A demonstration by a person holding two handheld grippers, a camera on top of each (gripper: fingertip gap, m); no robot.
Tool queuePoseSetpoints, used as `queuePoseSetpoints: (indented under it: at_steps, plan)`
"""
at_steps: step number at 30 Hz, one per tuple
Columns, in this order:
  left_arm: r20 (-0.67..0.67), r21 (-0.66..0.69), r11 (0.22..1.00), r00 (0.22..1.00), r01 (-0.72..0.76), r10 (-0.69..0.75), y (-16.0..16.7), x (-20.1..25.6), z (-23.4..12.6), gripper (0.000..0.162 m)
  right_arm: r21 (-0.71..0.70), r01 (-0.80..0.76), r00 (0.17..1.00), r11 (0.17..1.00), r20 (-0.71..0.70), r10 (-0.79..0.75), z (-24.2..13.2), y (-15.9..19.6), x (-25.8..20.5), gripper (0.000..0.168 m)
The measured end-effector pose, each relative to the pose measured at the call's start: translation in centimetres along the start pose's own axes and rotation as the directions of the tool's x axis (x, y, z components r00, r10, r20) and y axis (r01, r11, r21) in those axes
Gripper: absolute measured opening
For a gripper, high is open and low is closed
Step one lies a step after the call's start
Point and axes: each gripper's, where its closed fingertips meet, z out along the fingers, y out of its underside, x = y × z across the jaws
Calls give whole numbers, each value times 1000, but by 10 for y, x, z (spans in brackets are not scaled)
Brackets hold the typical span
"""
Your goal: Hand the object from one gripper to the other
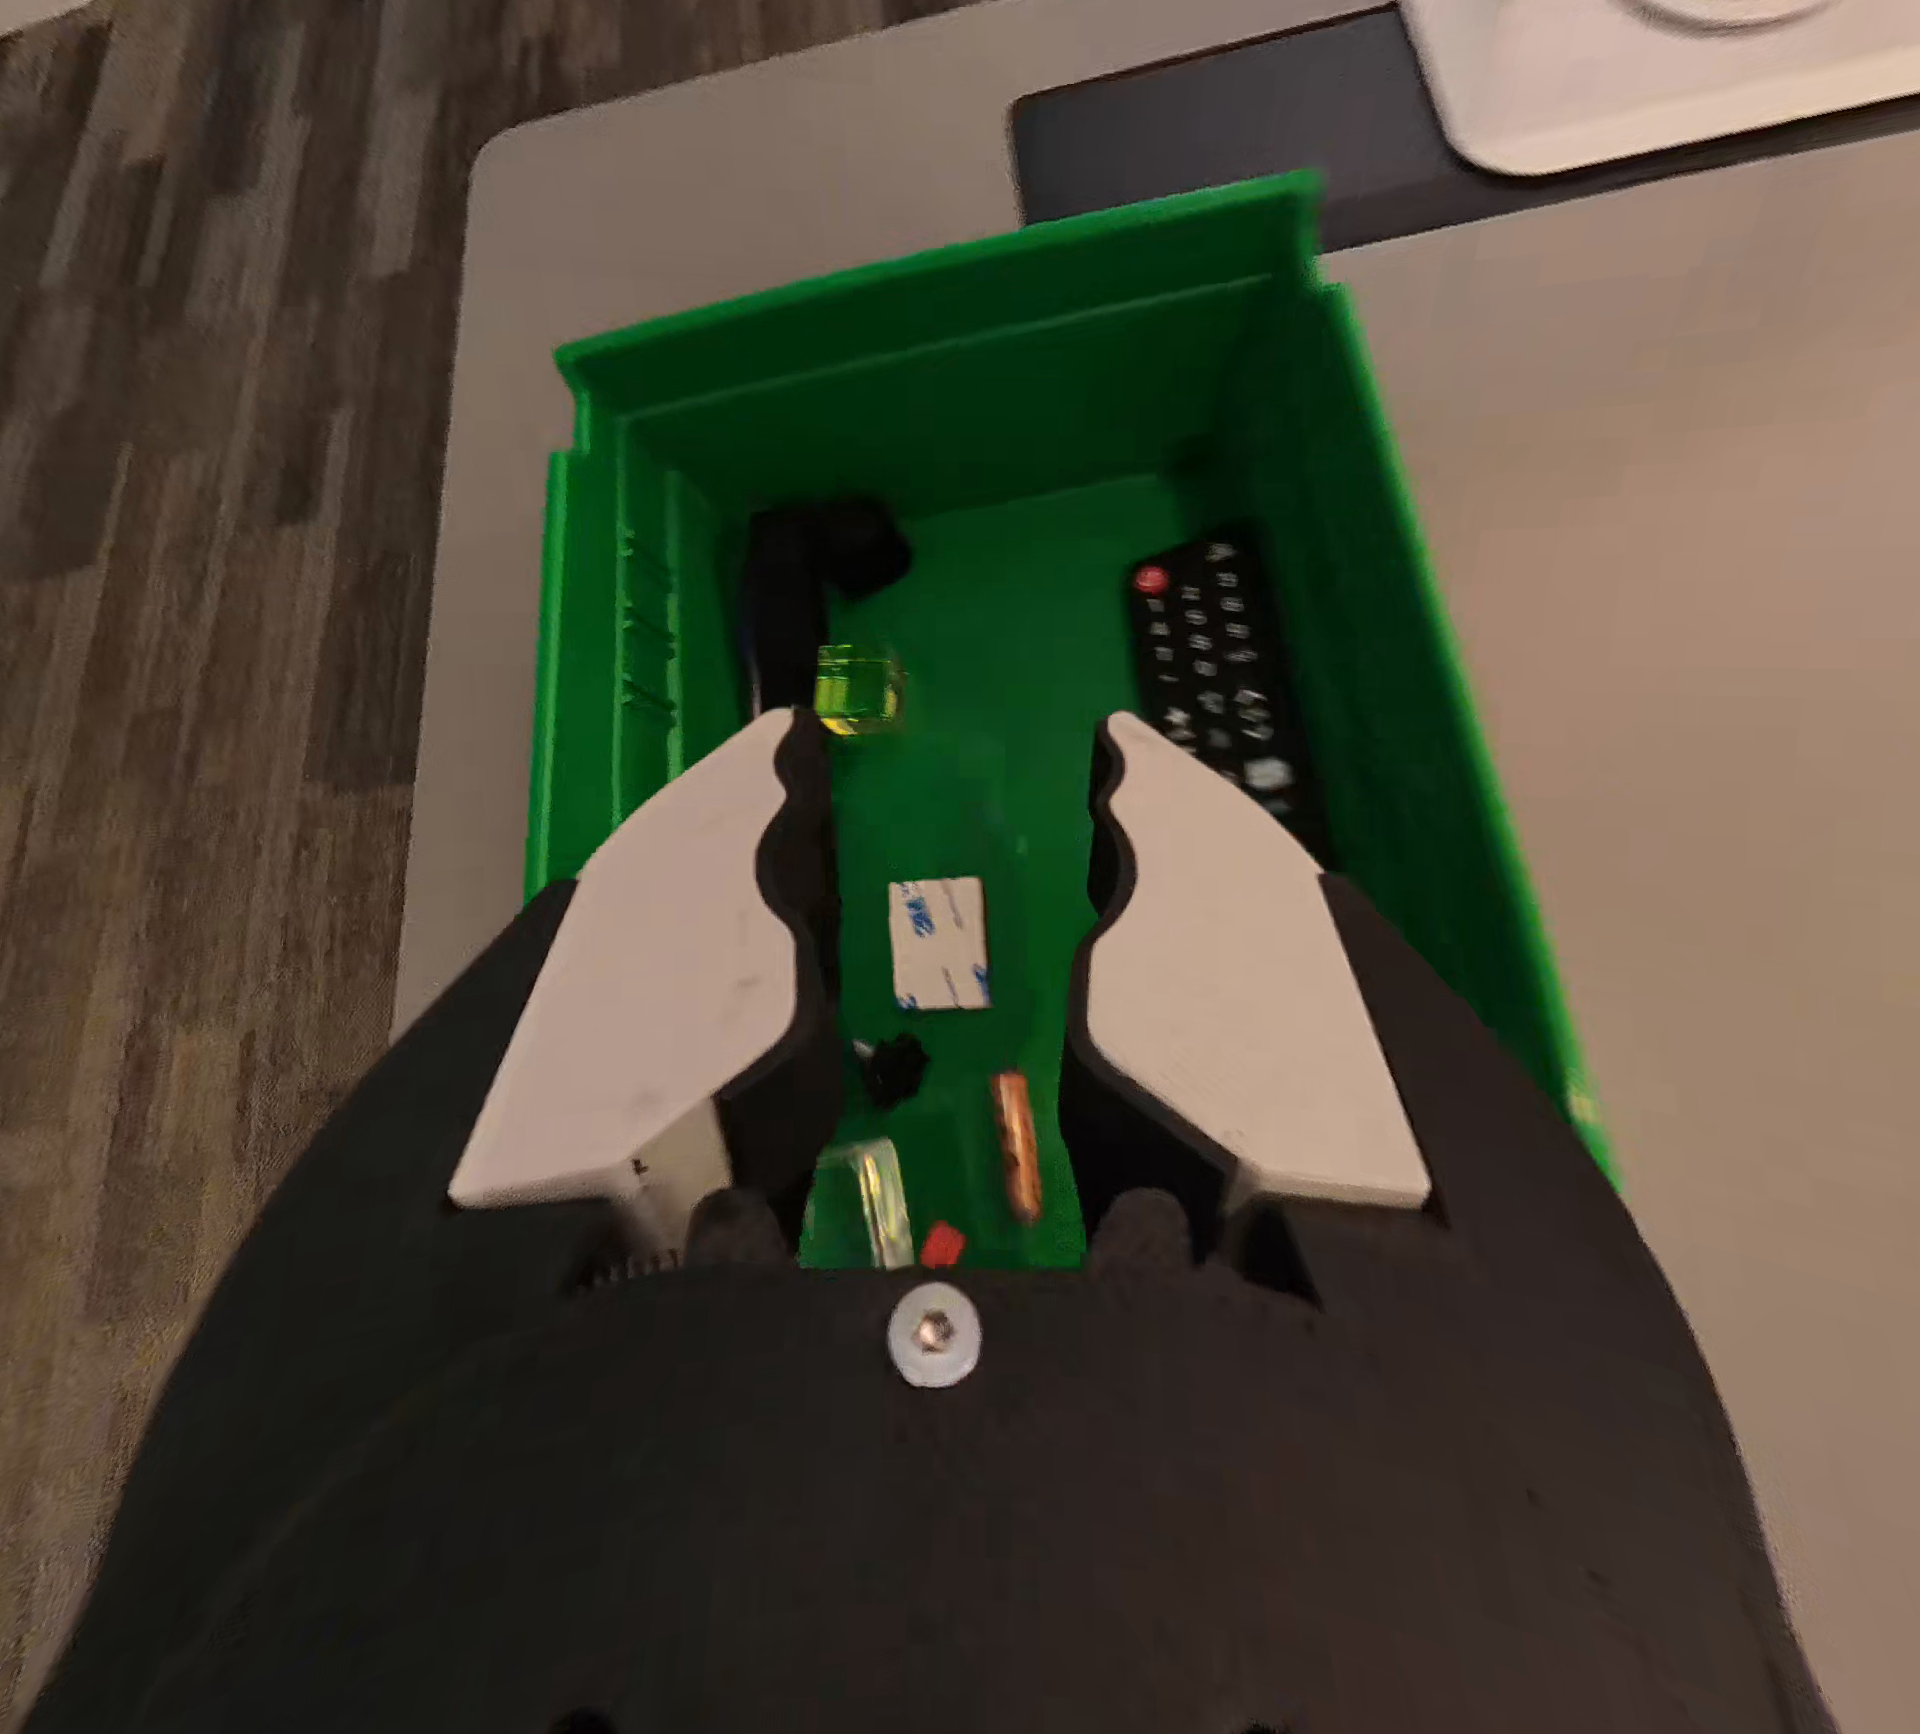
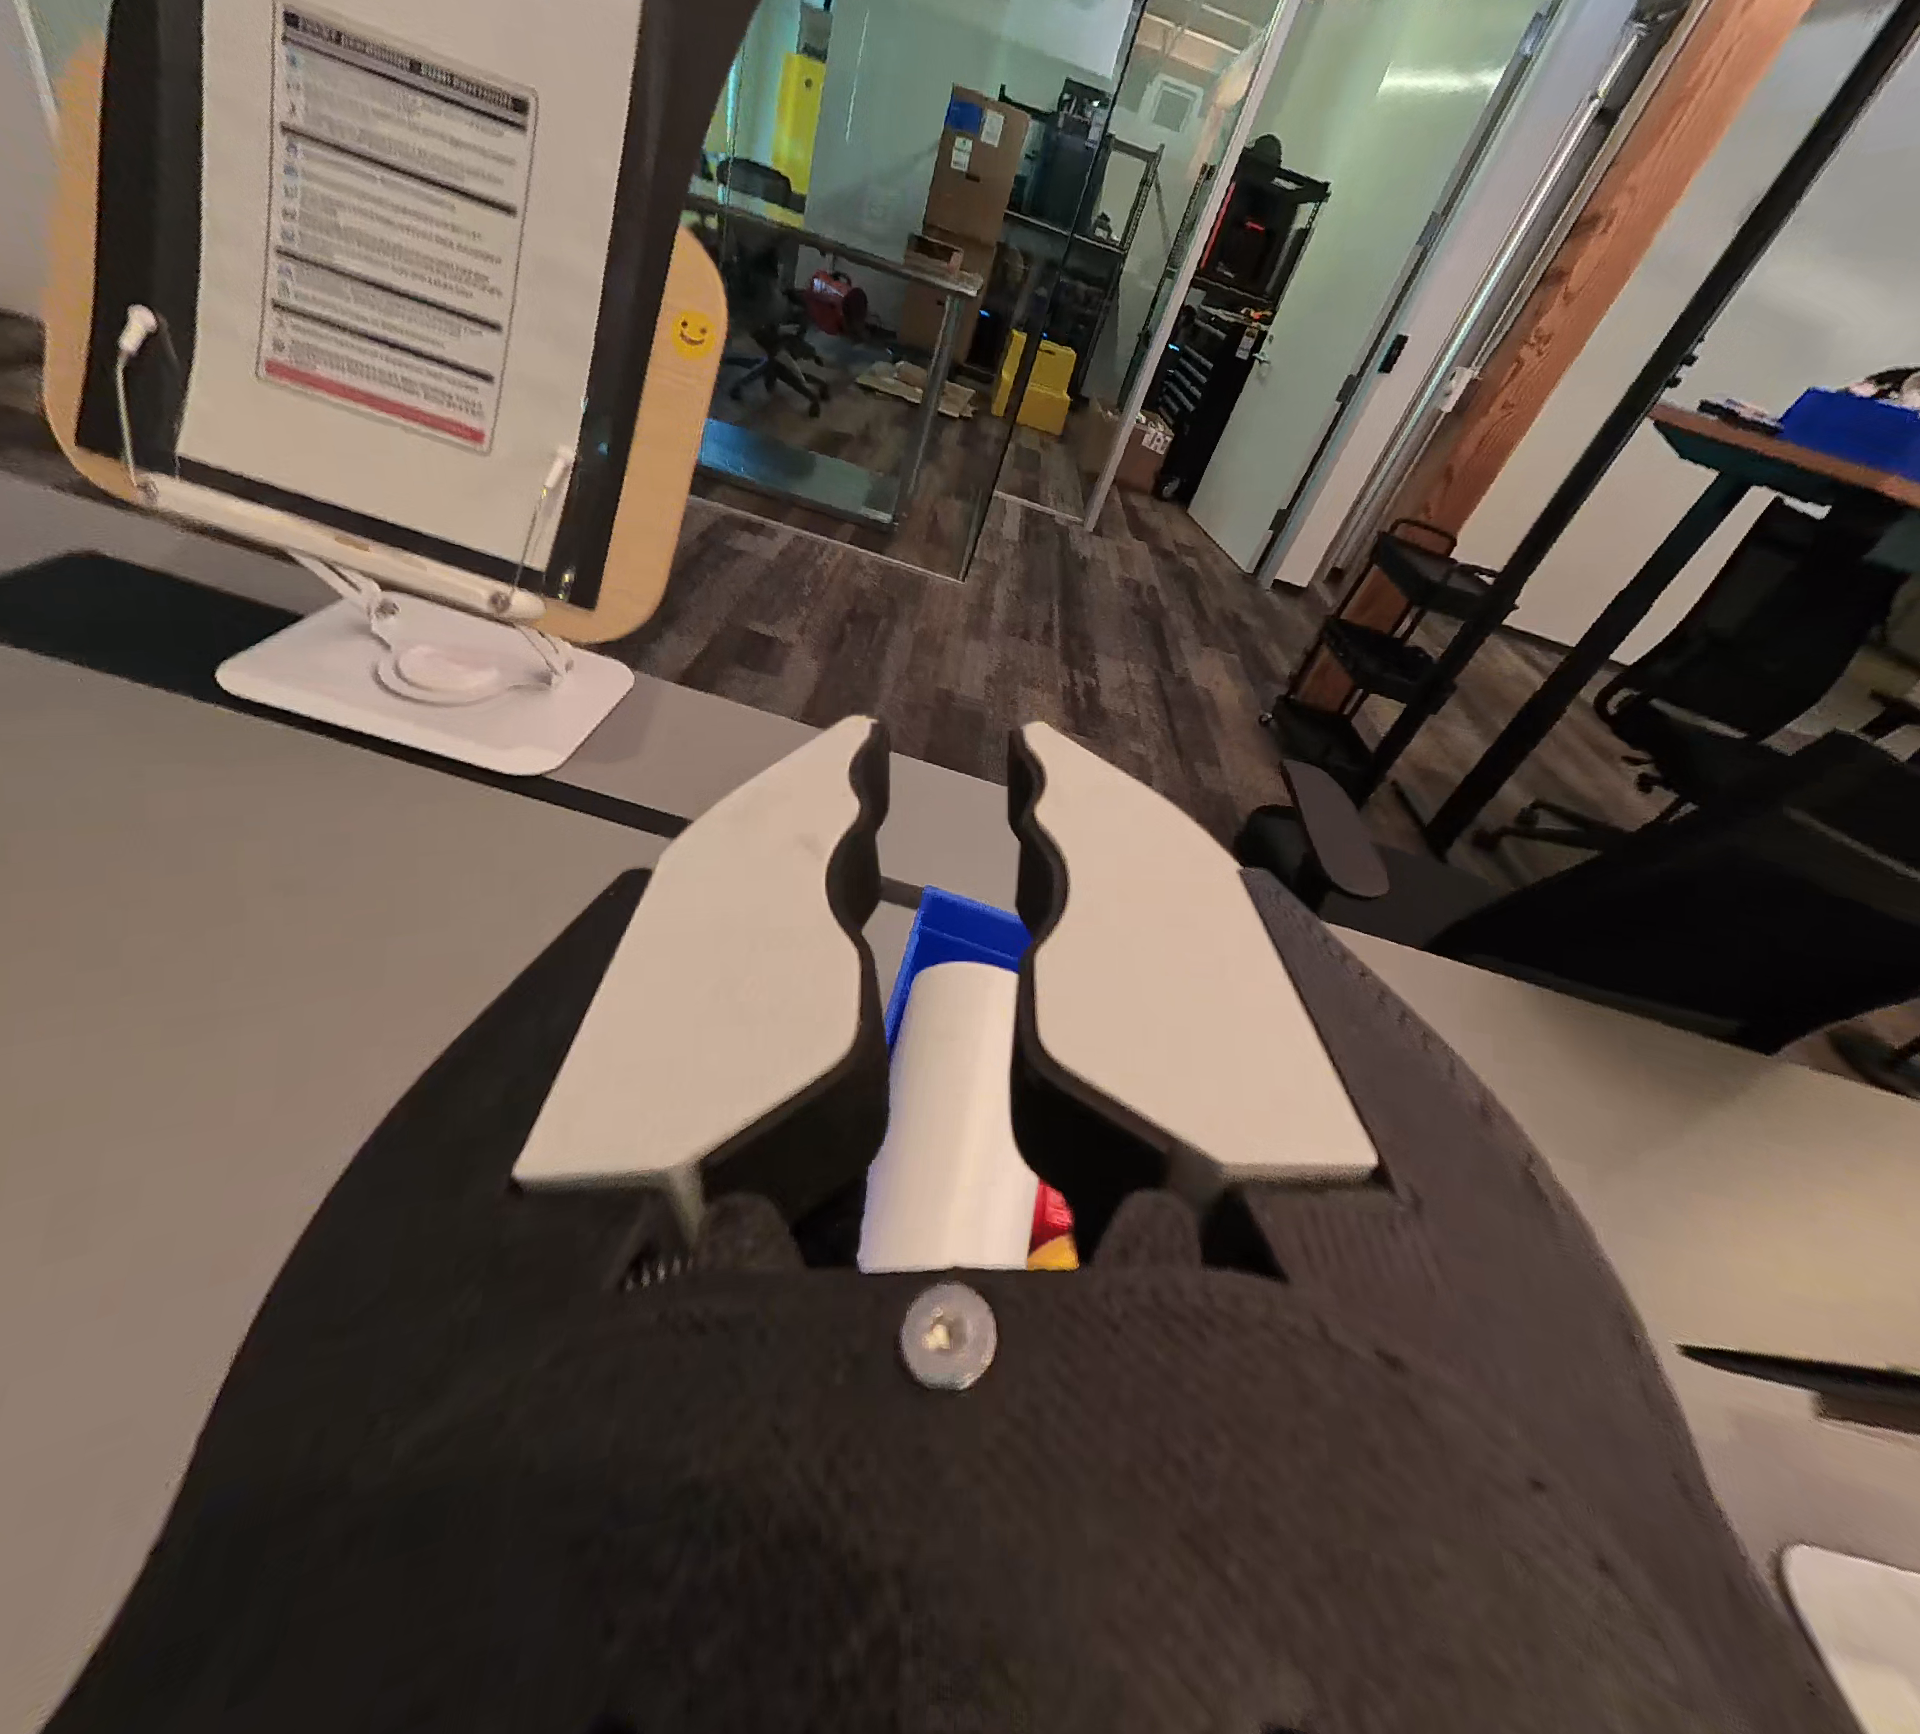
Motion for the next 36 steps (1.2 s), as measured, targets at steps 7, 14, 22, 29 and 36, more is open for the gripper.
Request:
queuePoseSetpoints:
  at_steps: [7,14,22,29,36]
  plan:
    - [171,57,998,985,15,-24,18,-39,79,48,-5,47,995,999,90,-46,15,-3,-33,23]
    - [148,-90,996,989,14,0,50,-37,115,56,-28,85,989,996,124,-81,23,1,-45,23]
    - [165,-173,983,983,-56,85,60,-35,130,32,-75,139,977,987,174,-124,33,11,-60,23]
    - [-23,-90,994,998,60,-62,31,-18,103,31,-48,188,963,981,204,-175,33,3,-78,22]
    - [-582,295,896,806,332,-108,-83,52,-51,30,185,289,898,939,288,-333,25,-34,-145,22]
